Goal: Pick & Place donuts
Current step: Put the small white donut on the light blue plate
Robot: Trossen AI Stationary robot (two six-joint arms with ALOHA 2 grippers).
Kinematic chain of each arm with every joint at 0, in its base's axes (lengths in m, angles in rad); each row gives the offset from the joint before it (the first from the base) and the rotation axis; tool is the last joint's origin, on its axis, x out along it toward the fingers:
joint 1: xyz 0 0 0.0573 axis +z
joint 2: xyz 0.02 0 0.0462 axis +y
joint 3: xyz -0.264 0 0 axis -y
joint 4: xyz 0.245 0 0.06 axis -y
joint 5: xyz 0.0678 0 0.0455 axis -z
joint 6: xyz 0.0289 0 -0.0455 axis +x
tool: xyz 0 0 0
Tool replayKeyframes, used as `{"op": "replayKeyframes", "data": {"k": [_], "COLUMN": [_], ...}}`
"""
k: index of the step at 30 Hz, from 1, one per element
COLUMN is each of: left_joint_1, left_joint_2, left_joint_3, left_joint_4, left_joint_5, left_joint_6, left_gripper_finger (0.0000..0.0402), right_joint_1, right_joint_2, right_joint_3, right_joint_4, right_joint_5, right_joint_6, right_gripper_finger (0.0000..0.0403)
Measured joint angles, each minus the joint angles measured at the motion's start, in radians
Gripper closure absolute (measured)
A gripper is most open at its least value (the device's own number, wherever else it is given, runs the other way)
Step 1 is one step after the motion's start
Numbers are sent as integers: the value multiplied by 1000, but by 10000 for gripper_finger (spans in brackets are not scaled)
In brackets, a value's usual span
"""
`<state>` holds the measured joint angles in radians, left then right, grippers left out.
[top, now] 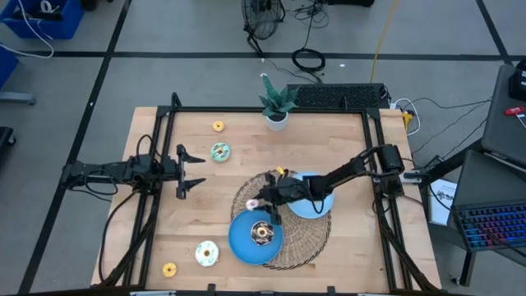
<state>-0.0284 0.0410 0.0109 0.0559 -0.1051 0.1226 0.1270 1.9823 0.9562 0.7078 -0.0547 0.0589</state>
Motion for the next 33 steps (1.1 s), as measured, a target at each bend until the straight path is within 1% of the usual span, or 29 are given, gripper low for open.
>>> {"op": "replayKeyframes", "data": {"k": [27, 31, 33], "left_joint_1": [0, 0, 0], "left_joint_2": [0, 0, 0], "left_joint_3": [0, 0, 0], "left_joint_4": [0, 0, 0], "left_joint_5": [0, 0, 0], "left_joint_6": [0, 0, 0], "left_gripper_finger": [96, 96, 96], "right_joint_1": [203, 213, 212], "right_joint_2": [-16, -55, -82], "right_joint_3": [-1, -1, 0], "right_joint_4": [18, -32, -93], "right_joint_5": [0, 2, 3], "right_joint_6": [-5, -42, -45], "right_gripper_finger": [260, 260, 259]}}
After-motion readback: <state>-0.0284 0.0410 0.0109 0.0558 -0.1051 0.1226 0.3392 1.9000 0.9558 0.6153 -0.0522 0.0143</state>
